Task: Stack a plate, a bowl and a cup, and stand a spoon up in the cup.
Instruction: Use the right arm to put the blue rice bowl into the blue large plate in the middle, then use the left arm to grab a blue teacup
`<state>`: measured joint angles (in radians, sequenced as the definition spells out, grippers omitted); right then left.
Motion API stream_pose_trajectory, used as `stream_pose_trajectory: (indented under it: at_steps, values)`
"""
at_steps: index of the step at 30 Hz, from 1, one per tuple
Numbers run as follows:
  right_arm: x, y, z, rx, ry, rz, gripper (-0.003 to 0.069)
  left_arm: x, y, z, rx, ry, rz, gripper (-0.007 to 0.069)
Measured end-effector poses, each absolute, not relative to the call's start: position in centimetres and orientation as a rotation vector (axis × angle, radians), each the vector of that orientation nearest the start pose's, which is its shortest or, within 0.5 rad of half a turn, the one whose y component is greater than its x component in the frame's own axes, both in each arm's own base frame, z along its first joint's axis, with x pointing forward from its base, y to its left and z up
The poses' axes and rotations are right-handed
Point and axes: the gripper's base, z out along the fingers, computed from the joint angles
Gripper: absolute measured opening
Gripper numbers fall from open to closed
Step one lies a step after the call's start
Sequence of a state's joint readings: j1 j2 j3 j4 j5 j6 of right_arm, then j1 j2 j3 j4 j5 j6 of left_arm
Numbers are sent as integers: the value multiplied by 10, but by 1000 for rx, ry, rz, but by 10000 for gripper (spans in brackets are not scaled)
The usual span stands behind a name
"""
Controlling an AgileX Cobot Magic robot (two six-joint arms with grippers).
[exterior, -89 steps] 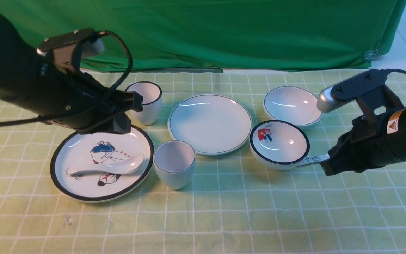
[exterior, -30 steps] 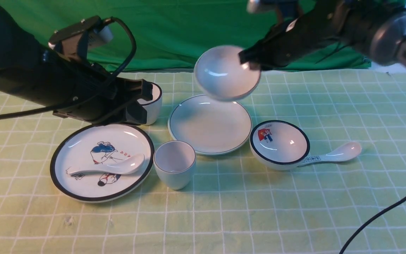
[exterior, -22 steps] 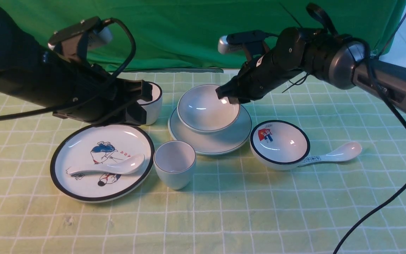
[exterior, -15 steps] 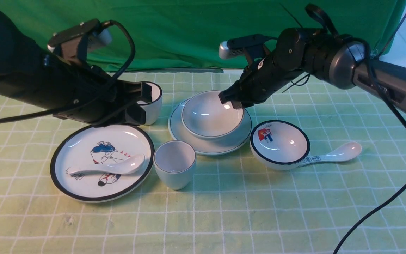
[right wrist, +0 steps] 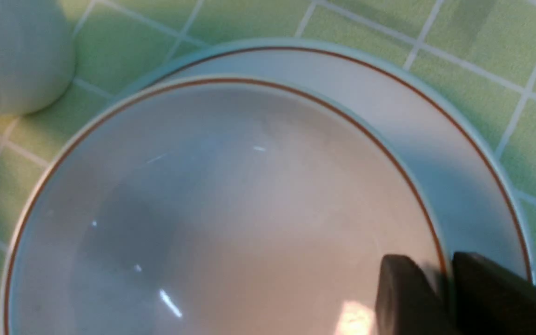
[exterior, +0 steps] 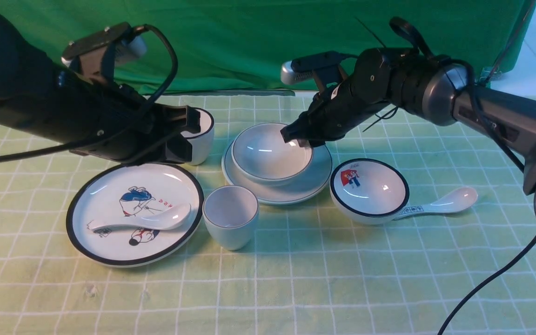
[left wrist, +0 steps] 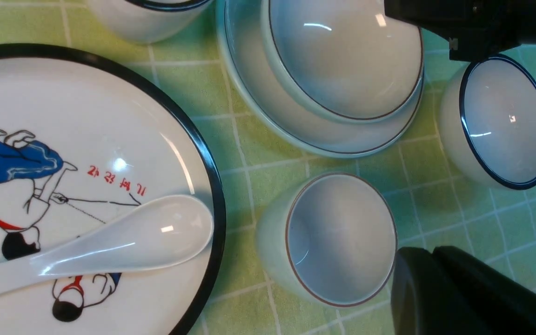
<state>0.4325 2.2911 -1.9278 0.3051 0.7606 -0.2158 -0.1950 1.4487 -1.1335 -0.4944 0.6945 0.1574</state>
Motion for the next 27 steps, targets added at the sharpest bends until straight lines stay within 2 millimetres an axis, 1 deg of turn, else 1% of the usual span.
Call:
stream_pose_trajectory:
  at_steps: [3,4,5,6,7,8,9,10,13,14,15,17,18,19,20,22,24,27]
  values:
    - [454,231,188,-629,2534,430,290,296,-96,305,141,2465,-570,41]
    - [454,231,190,-637,2533,431,344,295,-101,303,182,2474,-561,66]
    - [453,230,194,-648,2525,430,382,294,-105,301,219,2484,-549,90]
    - [452,230,196,-662,2523,428,402,294,-108,299,241,2491,-539,106]
    - [450,229,203,-668,2513,429,424,293,-111,298,270,2496,-525,132]
    - [447,228,219,-684,2485,429,451,292,-115,295,310,2506,-501,181]
    - [445,227,228,-699,2468,427,456,293,-115,293,325,2511,-485,204]
    - [440,225,245,-716,2442,427,464,293,-116,291,342,2518,-465,243]
    - [415,213,302,-793,2381,390,472,296,-114,286,365,2527,-407,356]
    - [409,210,314,-809,2368,376,472,297,-113,285,366,2527,-392,376]
    - [397,203,335,-821,2344,349,473,300,-113,282,353,2529,-381,411]
    - [377,192,360,-818,2314,328,473,304,-114,276,322,2538,-378,449]
    - [371,188,369,-815,2300,321,475,305,-114,275,318,2537,-378,455]
    - [356,181,375,-813,2301,318,475,310,-115,268,308,2550,-376,469]
    - [342,175,378,-812,2306,317,475,318,-118,259,311,2573,-366,474]
    - [319,164,374,-815,2318,311,475,327,-120,252,310,2593,-343,470]
    - [297,152,362,-825,2332,287,475,337,-122,243,312,2614,-309,454]
    - [273,136,340,-833,2318,221,475,349,-124,231,323,2637,-282,394]
